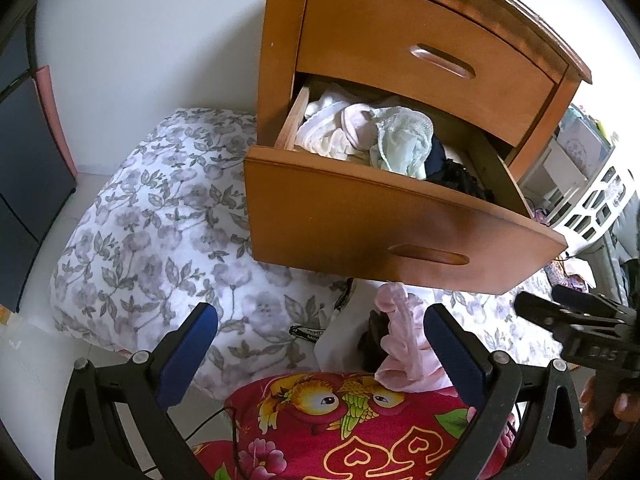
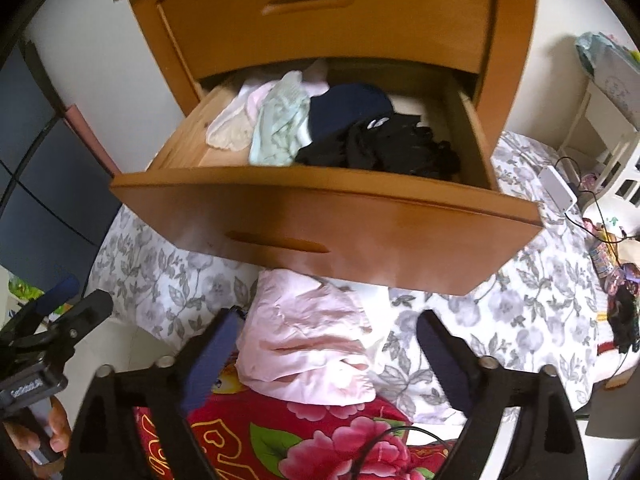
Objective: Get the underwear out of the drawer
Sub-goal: 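Move the open right gripper into the drawer over the pale green lace garment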
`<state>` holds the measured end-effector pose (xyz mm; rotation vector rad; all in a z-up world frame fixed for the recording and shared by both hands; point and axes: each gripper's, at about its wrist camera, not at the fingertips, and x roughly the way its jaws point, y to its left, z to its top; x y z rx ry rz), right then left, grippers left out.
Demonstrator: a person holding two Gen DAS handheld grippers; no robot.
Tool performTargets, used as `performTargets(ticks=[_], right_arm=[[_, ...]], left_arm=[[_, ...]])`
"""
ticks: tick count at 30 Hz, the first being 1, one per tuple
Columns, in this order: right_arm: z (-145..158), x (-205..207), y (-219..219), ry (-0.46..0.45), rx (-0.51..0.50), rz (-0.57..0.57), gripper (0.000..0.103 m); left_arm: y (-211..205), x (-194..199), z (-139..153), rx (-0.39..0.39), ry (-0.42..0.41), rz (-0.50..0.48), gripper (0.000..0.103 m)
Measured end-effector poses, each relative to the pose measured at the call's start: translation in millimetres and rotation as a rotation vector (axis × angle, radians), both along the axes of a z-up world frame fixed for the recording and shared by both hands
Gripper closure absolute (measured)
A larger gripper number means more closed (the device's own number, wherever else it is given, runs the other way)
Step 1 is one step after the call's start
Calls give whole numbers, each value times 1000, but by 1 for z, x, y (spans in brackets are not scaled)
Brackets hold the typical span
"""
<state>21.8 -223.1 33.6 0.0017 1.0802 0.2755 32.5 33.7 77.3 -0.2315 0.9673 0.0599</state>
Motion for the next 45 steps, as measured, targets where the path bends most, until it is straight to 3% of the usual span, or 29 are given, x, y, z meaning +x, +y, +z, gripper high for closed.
performTargets(ticks=[8,14,26,31,34,45], right_arm=[[10,-8,-18,-51,9,-9,0],[18,-12,-33,-90,2,-30,0],[65,0,-56,-254,-11,-54,0],[75,14,-51,-269,2,-25,0],[75,25,-44,-260,3,-6,0],[46,58,-13,-162,3,40,0]], left_arm=[[-6,1,0,34,-32,29,0],[-15,8,-5,28,-25,-3,0],[-16,25,3,23,-122,-18,0],[-9,35,4,-22,-124,-17,0],[-8,39,2,-9,-113,-18,0],[0,49,-16,-9,-59,-28,0]])
